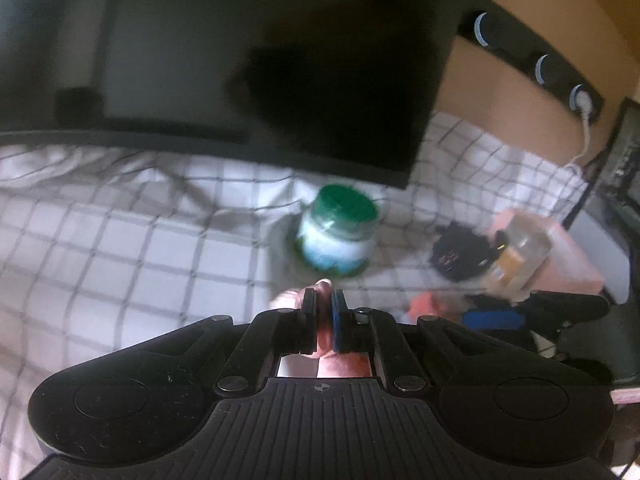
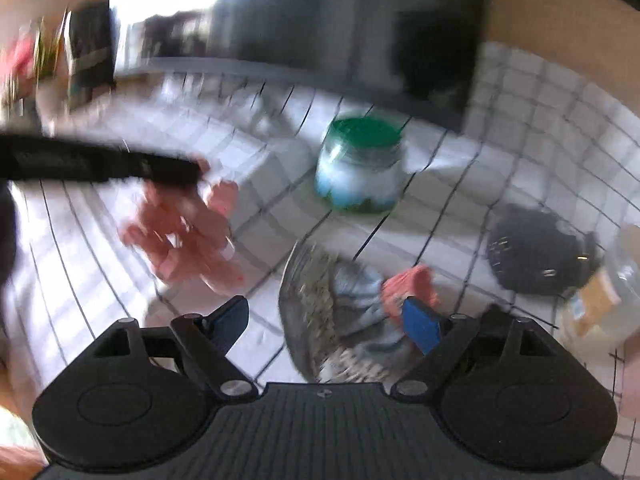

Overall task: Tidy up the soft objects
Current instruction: 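Grasp the denim cloth with red knit with the right gripper while the left holds pink fabric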

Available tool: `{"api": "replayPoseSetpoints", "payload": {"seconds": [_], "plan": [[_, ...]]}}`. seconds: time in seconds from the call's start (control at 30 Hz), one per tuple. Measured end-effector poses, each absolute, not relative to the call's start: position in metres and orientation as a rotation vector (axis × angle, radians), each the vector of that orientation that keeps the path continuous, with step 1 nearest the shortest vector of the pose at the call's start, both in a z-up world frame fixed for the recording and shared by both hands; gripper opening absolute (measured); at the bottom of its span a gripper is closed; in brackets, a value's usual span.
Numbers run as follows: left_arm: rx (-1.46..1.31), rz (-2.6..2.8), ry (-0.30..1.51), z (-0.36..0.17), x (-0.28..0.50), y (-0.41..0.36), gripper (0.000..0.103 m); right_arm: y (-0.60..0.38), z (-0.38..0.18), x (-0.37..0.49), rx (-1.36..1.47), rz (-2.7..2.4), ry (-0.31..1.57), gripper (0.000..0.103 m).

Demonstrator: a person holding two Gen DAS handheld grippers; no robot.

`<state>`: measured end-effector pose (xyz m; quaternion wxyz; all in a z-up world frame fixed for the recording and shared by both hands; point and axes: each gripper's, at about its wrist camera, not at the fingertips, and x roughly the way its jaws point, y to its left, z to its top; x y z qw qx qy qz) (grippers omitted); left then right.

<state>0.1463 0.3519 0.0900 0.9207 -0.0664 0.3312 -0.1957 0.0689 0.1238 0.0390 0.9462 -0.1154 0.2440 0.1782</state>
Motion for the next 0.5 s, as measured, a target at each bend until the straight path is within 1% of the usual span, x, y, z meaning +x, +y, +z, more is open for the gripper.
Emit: {"api": "replayPoseSetpoints", "payload": {"seconds": [0.07, 0.2, 0.33, 0.5], "plan": [[-0.116, -0.436, 0.663, 0.095, 0.152, 0.341, 0.009, 0.113, 0.050, 0.068, -0.208, 0.319, 0.457, 0.085], [-0.106, -0.474, 0.667, 0.096, 0.167, 0.316, 0.009, 0.100, 0.054, 0.094, -0.279, 0.159, 0.425, 0.085], [-0.090, -0.507, 0.686, 0.091, 0.175, 0.295, 0.009, 0.081, 0.046, 0.114, -0.254, 0.097, 0.483, 0.084], [-0.115, -0.514, 0.748, 0.075, 0.187, 0.284, 0.009, 0.050, 0.033, 0.097, -0.221, 0.069, 0.523, 0.084]]}}
